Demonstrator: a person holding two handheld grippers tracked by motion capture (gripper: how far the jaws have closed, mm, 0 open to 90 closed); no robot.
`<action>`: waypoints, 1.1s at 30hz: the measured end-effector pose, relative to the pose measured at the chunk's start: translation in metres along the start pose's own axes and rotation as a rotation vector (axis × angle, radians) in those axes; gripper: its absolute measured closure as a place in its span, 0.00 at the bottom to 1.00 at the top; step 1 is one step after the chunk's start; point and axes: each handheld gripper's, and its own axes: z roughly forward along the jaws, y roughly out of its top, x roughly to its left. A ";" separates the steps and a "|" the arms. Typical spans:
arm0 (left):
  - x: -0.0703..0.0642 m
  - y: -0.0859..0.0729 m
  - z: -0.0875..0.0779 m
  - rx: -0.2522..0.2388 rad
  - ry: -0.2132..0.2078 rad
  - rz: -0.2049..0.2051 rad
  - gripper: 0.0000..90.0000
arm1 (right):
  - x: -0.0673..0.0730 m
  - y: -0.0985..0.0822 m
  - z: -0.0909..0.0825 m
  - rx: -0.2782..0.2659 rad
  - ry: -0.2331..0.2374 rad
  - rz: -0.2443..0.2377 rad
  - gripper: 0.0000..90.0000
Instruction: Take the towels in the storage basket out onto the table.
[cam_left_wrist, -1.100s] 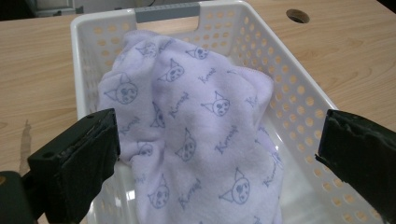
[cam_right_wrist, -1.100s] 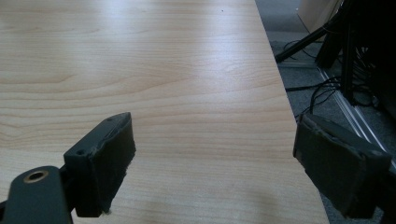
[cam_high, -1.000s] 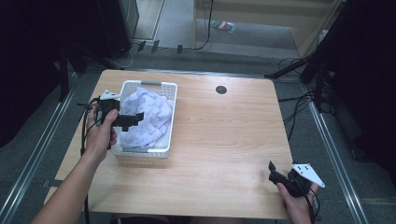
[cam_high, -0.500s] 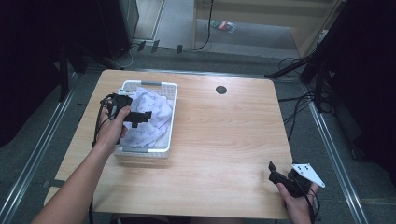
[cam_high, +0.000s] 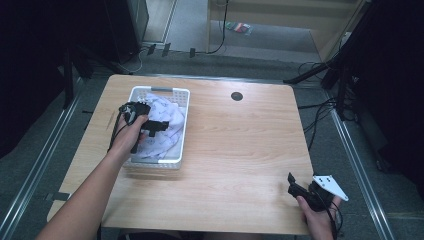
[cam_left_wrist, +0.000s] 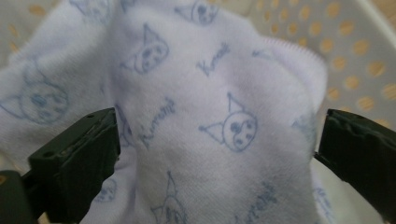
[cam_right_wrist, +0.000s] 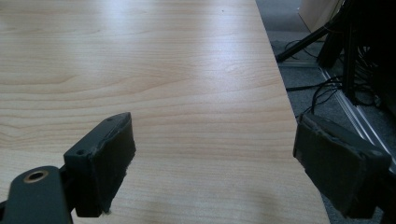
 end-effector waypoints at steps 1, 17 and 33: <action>0.000 0.000 0.003 0.013 -0.008 0.001 0.00 | 0.000 0.000 0.000 0.002 0.000 0.003 0.15; -0.006 -0.011 0.036 0.191 0.050 0.060 0.00 | 0.000 0.000 0.000 0.002 0.002 0.000 0.15; -0.004 -0.010 0.028 0.120 0.061 0.044 0.48 | 0.000 0.000 0.000 0.004 0.000 0.002 0.15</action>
